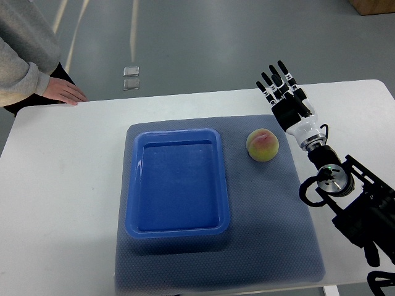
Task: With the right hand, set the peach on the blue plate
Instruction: 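Reach the right hand down to the peach beside the blue tray, then grasp the peach with the right hand and lift it over the tray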
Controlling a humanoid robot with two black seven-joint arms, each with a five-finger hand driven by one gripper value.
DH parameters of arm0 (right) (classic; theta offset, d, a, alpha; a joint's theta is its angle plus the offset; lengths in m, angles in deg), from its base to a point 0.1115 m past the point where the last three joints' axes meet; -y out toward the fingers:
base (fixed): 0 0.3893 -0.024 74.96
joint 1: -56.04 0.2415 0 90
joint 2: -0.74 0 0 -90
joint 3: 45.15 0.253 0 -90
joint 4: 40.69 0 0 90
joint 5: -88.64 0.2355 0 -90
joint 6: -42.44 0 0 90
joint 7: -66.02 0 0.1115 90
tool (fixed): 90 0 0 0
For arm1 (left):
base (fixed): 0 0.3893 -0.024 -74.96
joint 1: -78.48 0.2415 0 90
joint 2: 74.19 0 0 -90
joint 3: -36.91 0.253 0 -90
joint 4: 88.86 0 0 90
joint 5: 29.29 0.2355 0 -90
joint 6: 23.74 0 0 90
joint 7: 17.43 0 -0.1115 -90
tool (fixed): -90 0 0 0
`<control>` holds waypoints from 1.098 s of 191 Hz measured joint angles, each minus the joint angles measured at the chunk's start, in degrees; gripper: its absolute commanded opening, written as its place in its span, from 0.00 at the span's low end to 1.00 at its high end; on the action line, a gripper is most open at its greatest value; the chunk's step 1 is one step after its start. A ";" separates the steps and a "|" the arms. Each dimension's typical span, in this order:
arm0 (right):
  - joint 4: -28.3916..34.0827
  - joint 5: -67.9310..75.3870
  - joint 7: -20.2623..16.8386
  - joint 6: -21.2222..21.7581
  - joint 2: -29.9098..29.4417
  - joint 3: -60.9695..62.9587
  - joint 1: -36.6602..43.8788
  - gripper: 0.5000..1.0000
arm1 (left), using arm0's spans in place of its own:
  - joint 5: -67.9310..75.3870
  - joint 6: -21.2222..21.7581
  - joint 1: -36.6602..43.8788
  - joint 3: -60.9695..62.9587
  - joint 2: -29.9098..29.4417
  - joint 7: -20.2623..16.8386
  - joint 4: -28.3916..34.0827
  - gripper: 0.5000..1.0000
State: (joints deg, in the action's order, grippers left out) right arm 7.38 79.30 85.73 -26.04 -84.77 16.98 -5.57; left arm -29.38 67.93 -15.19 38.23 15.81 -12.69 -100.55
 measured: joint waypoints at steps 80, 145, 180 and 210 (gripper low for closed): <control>0.17 -19.53 -1.03 -0.19 7.63 -6.87 6.68 0.86 | 0.00 0.10 -0.10 -0.10 0.00 -0.42 -0.17 1.00; 3.16 -63.63 -5.66 -1.98 25.40 -35.95 24.64 0.86 | 0.00 -0.30 -0.10 -0.01 0.00 -0.20 -0.63 1.00; 3.52 -64.57 -6.50 -2.30 26.59 -41.36 26.26 0.86 | 0.00 -0.44 -0.17 0.01 0.00 -0.17 -0.62 1.00; 3.53 -64.66 -6.53 -3.35 25.69 -41.66 25.05 0.86 | 0.00 -0.44 -0.19 0.01 0.00 -0.18 -0.44 1.00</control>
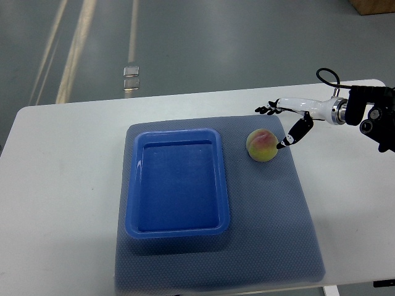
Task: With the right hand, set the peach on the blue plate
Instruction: 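Grasp the peach with the right hand and lift it over the tray, then lower the peach into the blue tray and open the right hand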
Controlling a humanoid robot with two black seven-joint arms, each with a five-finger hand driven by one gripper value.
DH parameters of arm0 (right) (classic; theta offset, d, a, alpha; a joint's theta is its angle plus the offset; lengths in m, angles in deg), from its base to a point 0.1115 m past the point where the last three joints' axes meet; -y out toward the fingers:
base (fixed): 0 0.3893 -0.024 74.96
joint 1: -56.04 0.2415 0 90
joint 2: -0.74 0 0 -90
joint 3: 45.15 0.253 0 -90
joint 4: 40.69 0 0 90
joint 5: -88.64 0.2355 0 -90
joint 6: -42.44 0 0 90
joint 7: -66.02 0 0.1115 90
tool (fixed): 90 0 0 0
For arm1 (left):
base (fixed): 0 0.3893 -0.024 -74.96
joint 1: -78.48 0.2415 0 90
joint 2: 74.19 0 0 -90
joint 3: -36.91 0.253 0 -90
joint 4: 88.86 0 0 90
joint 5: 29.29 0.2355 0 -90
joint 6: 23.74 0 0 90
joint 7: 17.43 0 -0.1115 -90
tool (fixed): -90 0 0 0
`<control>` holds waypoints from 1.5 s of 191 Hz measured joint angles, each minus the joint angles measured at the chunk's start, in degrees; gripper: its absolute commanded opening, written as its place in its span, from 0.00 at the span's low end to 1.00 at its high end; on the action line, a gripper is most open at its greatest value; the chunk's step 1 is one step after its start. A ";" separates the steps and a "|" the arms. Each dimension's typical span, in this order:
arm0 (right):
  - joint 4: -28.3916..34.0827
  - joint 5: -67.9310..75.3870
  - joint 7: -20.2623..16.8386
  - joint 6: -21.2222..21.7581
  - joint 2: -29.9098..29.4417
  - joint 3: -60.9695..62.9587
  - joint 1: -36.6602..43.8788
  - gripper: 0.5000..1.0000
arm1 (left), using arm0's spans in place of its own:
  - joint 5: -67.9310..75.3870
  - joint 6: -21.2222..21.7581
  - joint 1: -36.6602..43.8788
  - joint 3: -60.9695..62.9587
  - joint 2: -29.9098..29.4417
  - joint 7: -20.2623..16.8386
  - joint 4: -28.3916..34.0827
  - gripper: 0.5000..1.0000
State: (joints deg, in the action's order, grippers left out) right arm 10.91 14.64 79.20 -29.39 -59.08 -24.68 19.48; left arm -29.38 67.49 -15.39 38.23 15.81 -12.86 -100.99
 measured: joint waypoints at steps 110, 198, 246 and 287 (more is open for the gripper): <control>-0.87 -0.77 -0.09 -4.27 -5.02 -0.65 -3.97 0.00 | 0.01 -0.01 0.00 0.00 0.00 -0.04 0.01 1.00; 8.68 10.11 -0.42 2.48 1.11 -1.32 12.53 0.00 | 0.01 -0.01 -0.01 -0.04 0.01 -0.02 -0.02 1.00; 6.52 13.62 -0.43 -0.76 -13.10 -5.61 14.40 0.00 | 0.01 -0.06 0.01 0.00 0.00 -0.02 -0.07 1.00; -3.42 12.80 -0.26 -5.46 -26.27 -12.94 10.88 0.00 | 0.01 -0.26 0.00 0.02 0.00 -0.03 -0.14 1.00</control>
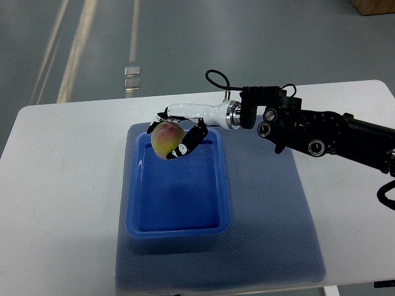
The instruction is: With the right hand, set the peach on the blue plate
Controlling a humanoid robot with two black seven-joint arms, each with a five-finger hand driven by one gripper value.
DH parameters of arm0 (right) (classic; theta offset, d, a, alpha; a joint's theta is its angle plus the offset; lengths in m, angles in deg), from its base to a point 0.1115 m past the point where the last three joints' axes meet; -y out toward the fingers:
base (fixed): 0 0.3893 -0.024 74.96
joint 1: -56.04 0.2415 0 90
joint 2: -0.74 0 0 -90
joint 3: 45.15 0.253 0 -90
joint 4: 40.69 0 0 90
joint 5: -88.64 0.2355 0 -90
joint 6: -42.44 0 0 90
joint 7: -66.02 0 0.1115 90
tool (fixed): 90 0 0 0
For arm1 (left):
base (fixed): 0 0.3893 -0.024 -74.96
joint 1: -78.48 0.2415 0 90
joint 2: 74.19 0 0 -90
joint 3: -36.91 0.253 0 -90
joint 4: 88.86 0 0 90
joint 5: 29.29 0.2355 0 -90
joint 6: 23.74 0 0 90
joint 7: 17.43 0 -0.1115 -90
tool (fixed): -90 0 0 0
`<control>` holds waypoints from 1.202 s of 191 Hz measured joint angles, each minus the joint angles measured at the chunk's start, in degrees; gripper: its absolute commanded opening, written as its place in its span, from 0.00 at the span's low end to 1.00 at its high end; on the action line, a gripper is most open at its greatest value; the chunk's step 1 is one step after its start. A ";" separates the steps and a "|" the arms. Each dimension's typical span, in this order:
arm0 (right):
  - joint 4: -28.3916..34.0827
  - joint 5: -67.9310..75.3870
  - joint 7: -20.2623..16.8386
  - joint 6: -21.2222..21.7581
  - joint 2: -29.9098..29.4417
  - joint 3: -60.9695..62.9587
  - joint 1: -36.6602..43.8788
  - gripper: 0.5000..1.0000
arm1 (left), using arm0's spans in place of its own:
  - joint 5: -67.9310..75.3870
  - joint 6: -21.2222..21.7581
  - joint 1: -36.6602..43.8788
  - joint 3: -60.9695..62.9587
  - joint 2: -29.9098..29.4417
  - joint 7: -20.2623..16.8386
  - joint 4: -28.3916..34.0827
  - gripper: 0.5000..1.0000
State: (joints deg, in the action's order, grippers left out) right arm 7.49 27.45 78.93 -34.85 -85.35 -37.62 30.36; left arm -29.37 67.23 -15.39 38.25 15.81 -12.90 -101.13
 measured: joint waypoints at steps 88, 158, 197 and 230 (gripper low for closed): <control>-4.28 -4.31 0.58 -0.63 -3.71 -1.49 -4.45 0.86 | 0.00 -0.10 0.00 0.07 0.00 0.02 -0.29 1.00; 1.96 6.15 0.83 5.93 10.92 19.86 -1.23 0.87 | 0.00 -0.10 -0.02 0.06 0.00 0.02 -0.22 1.00; 1.44 31.18 0.81 6.96 11.67 44.34 -19.35 0.87 | 0.00 -0.09 0.00 0.07 0.00 0.03 -0.31 1.00; -1.78 49.33 1.72 7.03 3.47 54.83 -31.42 0.87 | 0.00 -0.10 0.00 0.07 0.00 0.04 -0.46 1.00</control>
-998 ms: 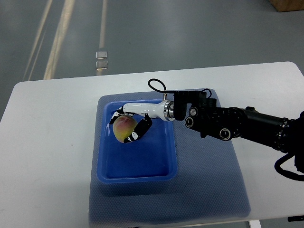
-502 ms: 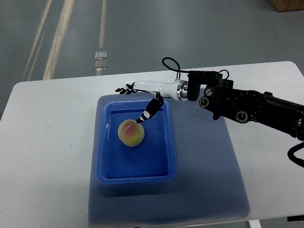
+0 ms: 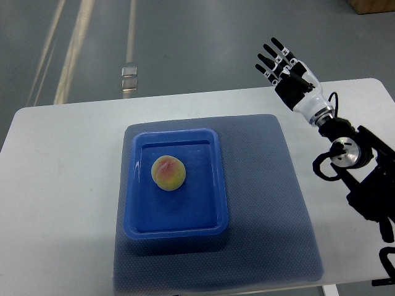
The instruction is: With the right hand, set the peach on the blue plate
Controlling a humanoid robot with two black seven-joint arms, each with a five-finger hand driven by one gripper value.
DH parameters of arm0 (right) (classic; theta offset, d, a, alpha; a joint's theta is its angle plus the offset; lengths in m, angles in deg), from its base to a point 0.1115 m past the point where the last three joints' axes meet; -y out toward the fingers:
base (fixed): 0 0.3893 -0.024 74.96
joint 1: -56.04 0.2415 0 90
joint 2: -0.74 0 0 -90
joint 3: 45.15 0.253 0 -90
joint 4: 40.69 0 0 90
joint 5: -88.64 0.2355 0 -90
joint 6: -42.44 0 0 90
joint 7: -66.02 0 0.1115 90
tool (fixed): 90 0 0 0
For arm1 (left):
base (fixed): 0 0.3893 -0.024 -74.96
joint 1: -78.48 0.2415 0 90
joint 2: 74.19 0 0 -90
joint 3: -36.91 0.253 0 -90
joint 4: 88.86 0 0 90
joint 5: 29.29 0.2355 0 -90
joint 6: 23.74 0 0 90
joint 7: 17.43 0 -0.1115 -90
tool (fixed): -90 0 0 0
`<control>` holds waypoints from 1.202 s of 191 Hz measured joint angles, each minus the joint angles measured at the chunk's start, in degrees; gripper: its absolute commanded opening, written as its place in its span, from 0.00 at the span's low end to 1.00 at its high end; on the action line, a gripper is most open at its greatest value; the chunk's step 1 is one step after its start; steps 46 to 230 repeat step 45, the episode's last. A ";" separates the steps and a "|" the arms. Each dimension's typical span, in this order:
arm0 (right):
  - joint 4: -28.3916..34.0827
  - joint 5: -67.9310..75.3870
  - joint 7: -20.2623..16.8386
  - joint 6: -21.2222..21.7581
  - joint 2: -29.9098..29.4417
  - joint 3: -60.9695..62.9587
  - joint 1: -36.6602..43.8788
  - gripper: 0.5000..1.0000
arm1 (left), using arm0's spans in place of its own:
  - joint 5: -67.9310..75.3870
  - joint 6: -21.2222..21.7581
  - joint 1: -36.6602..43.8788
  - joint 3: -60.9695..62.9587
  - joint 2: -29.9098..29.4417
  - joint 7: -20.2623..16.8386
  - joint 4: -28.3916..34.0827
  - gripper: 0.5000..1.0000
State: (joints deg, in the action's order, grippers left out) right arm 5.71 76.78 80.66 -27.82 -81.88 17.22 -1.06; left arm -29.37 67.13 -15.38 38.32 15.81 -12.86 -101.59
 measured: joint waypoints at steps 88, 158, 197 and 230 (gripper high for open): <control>-2.42 3.46 6.12 0.10 -2.84 2.38 -2.53 0.87 | 0.00 0.27 0.00 0.08 0.00 0.01 -0.02 1.00; -2.42 3.46 6.12 0.10 -2.84 2.38 -2.53 0.87 | 0.00 0.27 0.00 0.08 0.00 0.01 -0.02 1.00; -2.42 3.46 6.12 0.10 -2.84 2.38 -2.53 0.87 | 0.00 0.27 0.00 0.08 0.00 0.01 -0.02 1.00; -2.42 3.46 6.12 0.10 -2.84 2.38 -2.53 0.87 | 0.00 0.27 0.00 0.08 0.00 0.01 -0.02 1.00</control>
